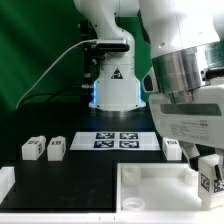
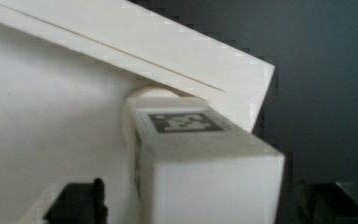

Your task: Assemble one leg

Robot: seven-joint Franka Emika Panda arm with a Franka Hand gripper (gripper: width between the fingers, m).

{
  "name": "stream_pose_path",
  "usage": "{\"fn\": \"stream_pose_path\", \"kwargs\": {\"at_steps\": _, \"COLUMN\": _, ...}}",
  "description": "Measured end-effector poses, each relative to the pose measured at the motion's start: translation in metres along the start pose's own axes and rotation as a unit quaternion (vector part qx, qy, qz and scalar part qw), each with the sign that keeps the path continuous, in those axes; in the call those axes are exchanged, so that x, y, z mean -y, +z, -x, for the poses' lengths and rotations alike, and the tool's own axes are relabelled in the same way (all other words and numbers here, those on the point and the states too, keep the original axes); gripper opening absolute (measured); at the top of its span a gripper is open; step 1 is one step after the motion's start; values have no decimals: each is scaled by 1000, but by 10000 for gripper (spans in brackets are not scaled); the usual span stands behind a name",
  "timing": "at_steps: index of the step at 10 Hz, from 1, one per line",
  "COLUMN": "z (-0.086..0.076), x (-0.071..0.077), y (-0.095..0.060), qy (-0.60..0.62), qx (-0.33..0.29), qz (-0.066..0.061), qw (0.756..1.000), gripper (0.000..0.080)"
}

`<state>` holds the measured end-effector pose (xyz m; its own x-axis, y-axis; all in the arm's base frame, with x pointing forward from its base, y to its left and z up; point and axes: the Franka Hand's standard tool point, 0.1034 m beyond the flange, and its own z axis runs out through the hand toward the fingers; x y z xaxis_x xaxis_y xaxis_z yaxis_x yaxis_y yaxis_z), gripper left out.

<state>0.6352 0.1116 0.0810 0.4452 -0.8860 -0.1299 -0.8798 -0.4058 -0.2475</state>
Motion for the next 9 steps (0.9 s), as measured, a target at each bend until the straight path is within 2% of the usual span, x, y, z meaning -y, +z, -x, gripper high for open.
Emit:
{"fn": "stream_pose_path", "kwargs": {"at_steps": 1, "z": 3, "x": 2, "y": -1, "qy": -83, "qx": -2, "qz": 11, "qw": 997, "gripper": 603}}
{"fn": "stream_pose_path", "kwargs": {"at_steps": 2, "z": 5, "x": 7, "y": -2, "qy": -201, "qx": -12, "qz": 19, "qw": 979, "gripper": 639}}
{"fn": "stream_pose_path", "kwargs": {"at_steps": 4, "z": 8, "x": 11, "y": -5, "qy": -286, "qx": -18, "qz": 20, "qw": 958, "gripper": 648}}
{"fn": "stream_pose_path", "kwargs": {"at_steps": 6, "z": 5, "x": 9, "y": -3, "qy": -400, "qx": -13, "qz": 29, "qw": 916, "gripper": 649}}
{"fn": "stream_pose_path", "kwargs": {"at_steps": 7, "z": 2, "x": 11, "y": -1, "qy": -473, "qx": -9, "qz": 45, "qw": 880, "gripper": 649}}
{"fn": "stream_pose_path", "kwargs": {"at_steps": 8, "z": 1, "x": 15, "y": 2, "qy": -556, "qx": -11, "qz": 54, "qw": 830, "gripper": 649}}
{"fn": "stream_pose_path", "kwargs": {"at_steps": 9, "z": 3, "x": 14, "y": 5, "qy": -609, "qx": -9, "qz": 61, "qw": 791, "gripper": 649}}
